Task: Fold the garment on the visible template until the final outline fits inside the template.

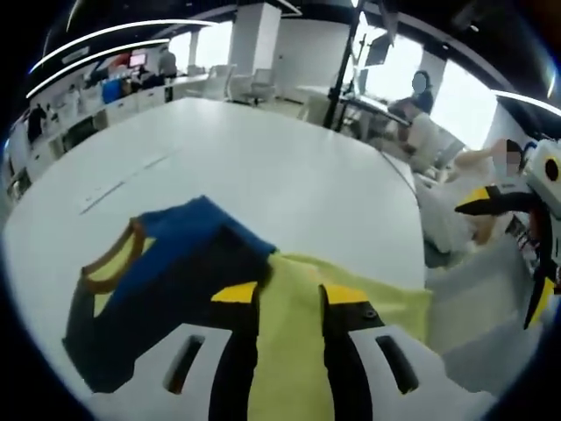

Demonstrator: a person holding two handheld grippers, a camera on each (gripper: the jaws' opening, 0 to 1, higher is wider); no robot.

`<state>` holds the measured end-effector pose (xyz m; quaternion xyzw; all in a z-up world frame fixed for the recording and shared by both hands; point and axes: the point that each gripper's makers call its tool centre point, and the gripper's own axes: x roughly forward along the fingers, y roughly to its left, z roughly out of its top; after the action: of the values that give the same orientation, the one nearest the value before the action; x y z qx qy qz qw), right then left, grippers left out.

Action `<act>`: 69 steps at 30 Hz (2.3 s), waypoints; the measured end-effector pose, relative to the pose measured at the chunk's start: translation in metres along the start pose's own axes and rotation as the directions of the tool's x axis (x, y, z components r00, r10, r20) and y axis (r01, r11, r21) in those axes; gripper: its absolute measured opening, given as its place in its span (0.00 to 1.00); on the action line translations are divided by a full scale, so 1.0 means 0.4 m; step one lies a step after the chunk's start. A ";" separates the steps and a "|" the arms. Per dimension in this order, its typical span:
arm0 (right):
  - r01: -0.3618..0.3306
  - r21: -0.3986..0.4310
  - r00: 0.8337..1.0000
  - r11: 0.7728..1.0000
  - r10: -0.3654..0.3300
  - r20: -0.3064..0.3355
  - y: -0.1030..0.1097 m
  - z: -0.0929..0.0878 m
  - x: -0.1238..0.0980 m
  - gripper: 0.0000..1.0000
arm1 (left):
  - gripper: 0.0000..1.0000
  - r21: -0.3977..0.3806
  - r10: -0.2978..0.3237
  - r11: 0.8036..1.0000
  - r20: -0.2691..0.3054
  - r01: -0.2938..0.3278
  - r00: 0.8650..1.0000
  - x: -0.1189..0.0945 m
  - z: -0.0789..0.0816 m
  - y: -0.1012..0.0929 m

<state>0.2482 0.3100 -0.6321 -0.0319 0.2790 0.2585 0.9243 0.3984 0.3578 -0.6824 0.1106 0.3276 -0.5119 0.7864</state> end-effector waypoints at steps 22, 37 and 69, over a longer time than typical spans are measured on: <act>-0.041 -0.054 0.999 0.998 0.040 -0.012 0.024 0.001 0.006 0.99 | 0.41 -0.043 0.104 0.994 0.055 -0.102 0.993 -0.234 -0.080 -0.020; -0.058 -0.088 0.998 0.994 0.055 -0.040 0.045 -0.002 0.010 1.00 | 0.53 -0.081 0.176 0.982 0.081 -0.170 0.981 -0.351 -0.130 -0.023; -0.061 -0.120 0.996 0.991 0.054 -0.064 0.016 0.008 0.025 1.00 | 0.72 -0.130 0.234 0.965 0.049 -0.226 0.971 -0.491 -0.236 -0.057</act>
<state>0.2539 0.3207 -0.6341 -0.0882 0.2914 0.3006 0.9039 0.2891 0.5393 -0.6270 0.0826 0.3184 -0.3991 0.8559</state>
